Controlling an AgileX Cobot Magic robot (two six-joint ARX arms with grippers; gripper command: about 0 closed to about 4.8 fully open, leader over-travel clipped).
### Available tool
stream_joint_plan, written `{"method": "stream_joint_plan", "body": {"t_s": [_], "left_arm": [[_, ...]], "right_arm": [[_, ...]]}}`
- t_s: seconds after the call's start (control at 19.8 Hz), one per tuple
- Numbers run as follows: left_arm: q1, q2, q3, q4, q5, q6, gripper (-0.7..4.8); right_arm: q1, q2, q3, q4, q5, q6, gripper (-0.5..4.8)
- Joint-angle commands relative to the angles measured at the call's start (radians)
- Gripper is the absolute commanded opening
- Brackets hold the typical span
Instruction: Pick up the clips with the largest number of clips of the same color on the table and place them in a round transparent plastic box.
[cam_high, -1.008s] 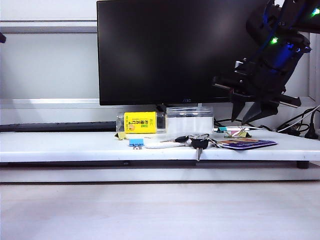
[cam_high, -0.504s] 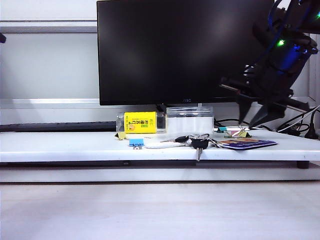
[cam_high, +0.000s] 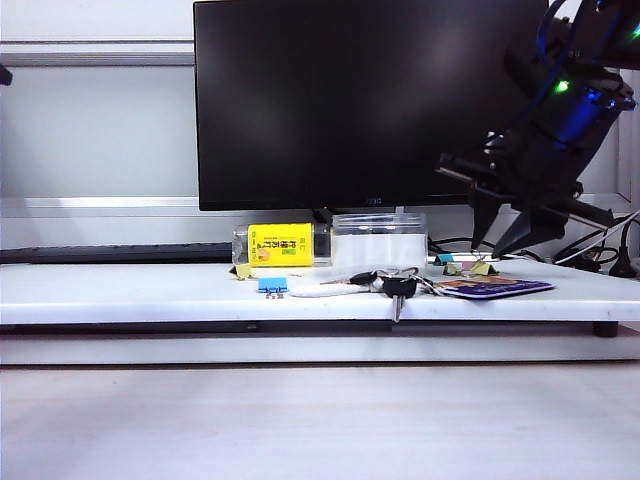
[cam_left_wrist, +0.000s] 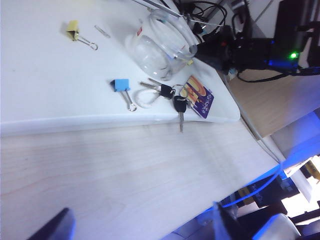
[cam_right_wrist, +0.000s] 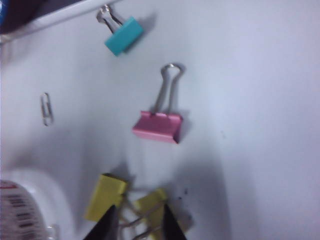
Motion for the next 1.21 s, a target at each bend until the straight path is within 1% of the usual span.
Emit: {"method": "stream_joint_plan", "body": {"t_s": [0.05,0.1,0.2,0.35,0.4,0.45,0.65,0.71,0.86,1.06,1.21], "left_arm": [[-0.002,0.001,0.005,0.114,0.156,0.011,3.67],[-0.007,0.001,0.009,0.13,0.163,0.016,3.67],[-0.03,0.001,0.023,0.137,0.149,0.064,3.66],[-0.092,0.001,0.042,0.135,0.064,0.126,3.62],[-0.114,0.002,0.046,0.13,0.032,0.135,3.56],[-0.144,0.002,0.048,0.134,-0.002,0.148,3.3],[-0.203,0.004,0.053,0.144,-0.048,0.15,3.3],[-0.208,0.009,0.066,0.144,-0.05,0.15,3.29],[-0.211,0.047,0.126,0.145,-0.052,0.171,3.26],[-0.22,0.178,0.211,0.14,-0.028,0.196,3.26],[-0.275,0.267,0.243,0.143,-0.037,0.219,3.26]], "right_arm": [[0.0,0.015,0.004,0.0,-0.011,0.005,1.16],[0.0,0.018,0.004,0.001,-0.018,0.006,1.16],[0.0,0.021,0.004,0.005,-0.021,0.011,1.16],[0.0,0.021,0.005,0.008,-0.033,0.012,1.16],[0.0,0.021,0.004,0.008,-0.037,0.012,1.16],[0.0,0.021,0.005,0.012,-0.041,0.018,1.16],[0.0,0.021,0.004,0.033,-0.084,0.057,1.16],[0.0,0.021,0.004,0.039,-0.088,0.06,1.13],[0.0,0.021,0.004,0.047,-0.108,0.065,0.71],[0.0,0.021,0.004,0.047,-0.111,0.085,0.71],[0.0,0.021,0.004,0.031,-0.114,0.087,0.72]]}}
